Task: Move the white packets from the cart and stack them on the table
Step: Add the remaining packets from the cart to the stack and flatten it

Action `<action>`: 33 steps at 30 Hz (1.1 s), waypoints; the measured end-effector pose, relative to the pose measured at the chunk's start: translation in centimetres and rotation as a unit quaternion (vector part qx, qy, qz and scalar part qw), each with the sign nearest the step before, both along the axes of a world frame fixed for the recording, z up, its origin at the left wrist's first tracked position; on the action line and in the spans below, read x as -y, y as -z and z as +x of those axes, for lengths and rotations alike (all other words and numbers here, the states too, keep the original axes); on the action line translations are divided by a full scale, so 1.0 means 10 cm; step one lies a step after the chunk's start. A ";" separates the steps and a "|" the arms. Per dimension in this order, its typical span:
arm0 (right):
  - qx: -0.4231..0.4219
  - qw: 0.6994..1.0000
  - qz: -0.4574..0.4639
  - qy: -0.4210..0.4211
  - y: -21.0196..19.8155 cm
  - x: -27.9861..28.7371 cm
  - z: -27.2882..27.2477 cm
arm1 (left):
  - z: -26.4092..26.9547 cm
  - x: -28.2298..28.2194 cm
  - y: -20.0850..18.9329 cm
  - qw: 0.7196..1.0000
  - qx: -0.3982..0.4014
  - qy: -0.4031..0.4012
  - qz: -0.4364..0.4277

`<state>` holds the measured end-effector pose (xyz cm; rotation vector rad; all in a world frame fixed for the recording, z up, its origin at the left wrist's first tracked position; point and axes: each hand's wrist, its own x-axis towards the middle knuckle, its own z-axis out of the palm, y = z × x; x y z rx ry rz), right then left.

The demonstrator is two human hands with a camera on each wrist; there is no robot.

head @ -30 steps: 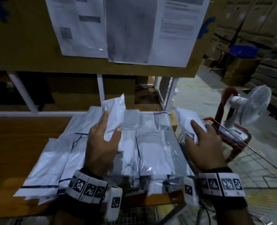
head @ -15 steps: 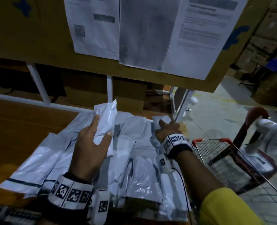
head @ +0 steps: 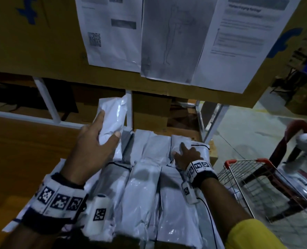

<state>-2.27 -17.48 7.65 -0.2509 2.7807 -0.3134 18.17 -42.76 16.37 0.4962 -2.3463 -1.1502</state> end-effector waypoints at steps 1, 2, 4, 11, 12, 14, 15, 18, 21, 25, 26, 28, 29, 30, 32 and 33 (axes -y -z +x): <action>-0.010 1.000 -0.012 0.012 -0.05 -0.01 0.01 | -0.11 0.05 -0.03 1.000 0.002 0.001 -0.015; -0.024 0.999 -0.021 0.023 -0.06 -0.02 -0.01 | -0.24 0.09 -0.05 1.000 0.005 0.001 -0.029; -0.050 0.998 -0.019 0.031 -0.13 -0.05 -0.02 | -0.55 0.14 -0.02 0.999 0.031 0.002 -0.036; -0.067 0.995 -0.066 0.029 -0.26 -0.28 0.06 | -1.52 -0.13 0.59 0.950 0.282 0.007 -0.138; -0.076 0.994 -0.078 0.027 -0.25 -0.32 0.09 | -1.58 -0.16 0.72 0.941 0.299 -0.004 -0.157; -0.088 0.992 -0.084 0.025 -0.24 -0.39 0.16 | -1.65 -0.18 0.91 0.931 0.320 -0.018 -0.174; -0.095 0.991 -0.090 0.029 -0.25 -0.43 0.20 | -1.68 -0.15 1.02 0.925 0.337 -0.016 -0.174; -0.109 0.989 -0.092 0.042 -0.28 -0.58 0.26 | -1.72 -0.06 1.25 0.899 0.406 0.006 -0.164; -0.113 0.988 -0.091 0.049 -0.28 -0.72 0.29 | -1.69 -0.01 1.39 0.888 0.428 0.009 -0.169; -0.112 0.986 -0.101 0.072 -0.25 -0.80 0.35 | -1.63 -0.02 1.33 0.885 0.429 0.011 -0.183; -0.113 0.985 -0.104 0.077 -0.25 -0.80 0.37 | -1.61 -0.03 1.28 0.885 0.429 0.015 -0.184; -0.113 0.984 -0.108 0.081 -0.25 -0.80 0.43 | -1.60 -0.04 1.21 0.887 0.422 0.022 -0.186; -0.113 0.984 -0.110 0.082 -0.25 -0.79 0.46 | -1.59 -0.04 1.19 0.888 0.419 0.022 -0.188; -0.112 0.984 -0.113 0.081 -0.25 -0.79 0.50 | -1.57 -0.04 1.16 0.888 0.418 0.022 -0.189; -0.107 0.984 -0.118 0.085 -0.24 -0.78 0.59 | -1.54 -0.05 1.08 0.890 0.411 0.022 -0.196; -0.107 0.983 -0.120 0.087 -0.24 -0.78 0.64 | -1.53 -0.04 1.03 0.891 0.405 0.024 -0.204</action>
